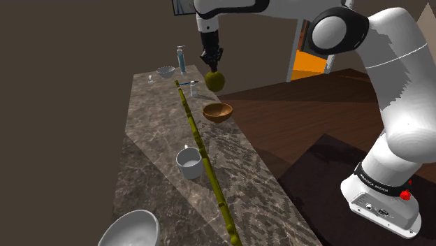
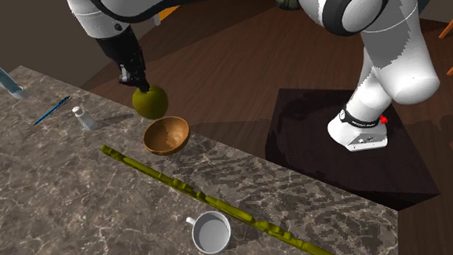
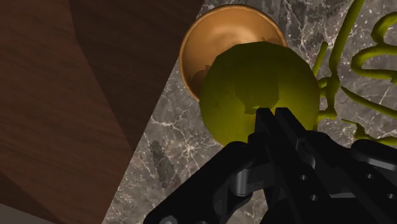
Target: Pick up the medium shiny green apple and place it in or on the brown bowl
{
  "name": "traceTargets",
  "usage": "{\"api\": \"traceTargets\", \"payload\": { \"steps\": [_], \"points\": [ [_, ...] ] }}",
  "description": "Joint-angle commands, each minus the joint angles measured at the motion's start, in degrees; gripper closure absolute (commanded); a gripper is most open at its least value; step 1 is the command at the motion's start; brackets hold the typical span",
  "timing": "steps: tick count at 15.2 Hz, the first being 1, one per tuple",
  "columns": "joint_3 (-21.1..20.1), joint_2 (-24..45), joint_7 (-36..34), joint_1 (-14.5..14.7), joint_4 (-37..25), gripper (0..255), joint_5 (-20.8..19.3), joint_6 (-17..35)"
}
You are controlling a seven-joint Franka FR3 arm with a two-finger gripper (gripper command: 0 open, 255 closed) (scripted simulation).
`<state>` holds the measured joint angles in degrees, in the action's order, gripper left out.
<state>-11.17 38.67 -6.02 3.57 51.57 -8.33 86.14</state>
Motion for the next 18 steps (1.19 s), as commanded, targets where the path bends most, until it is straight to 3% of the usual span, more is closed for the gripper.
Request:
{"api": "traceTargets", "payload": {
  "steps": [1,18],
  "points": [
    [-0.1,-1.0,-0.1,-0.4,3.1,255,0.1,2.1],
    [0.0,-2.4,-1.0,-1.6,18.6,255,0.1,16.2]
  ]
}}
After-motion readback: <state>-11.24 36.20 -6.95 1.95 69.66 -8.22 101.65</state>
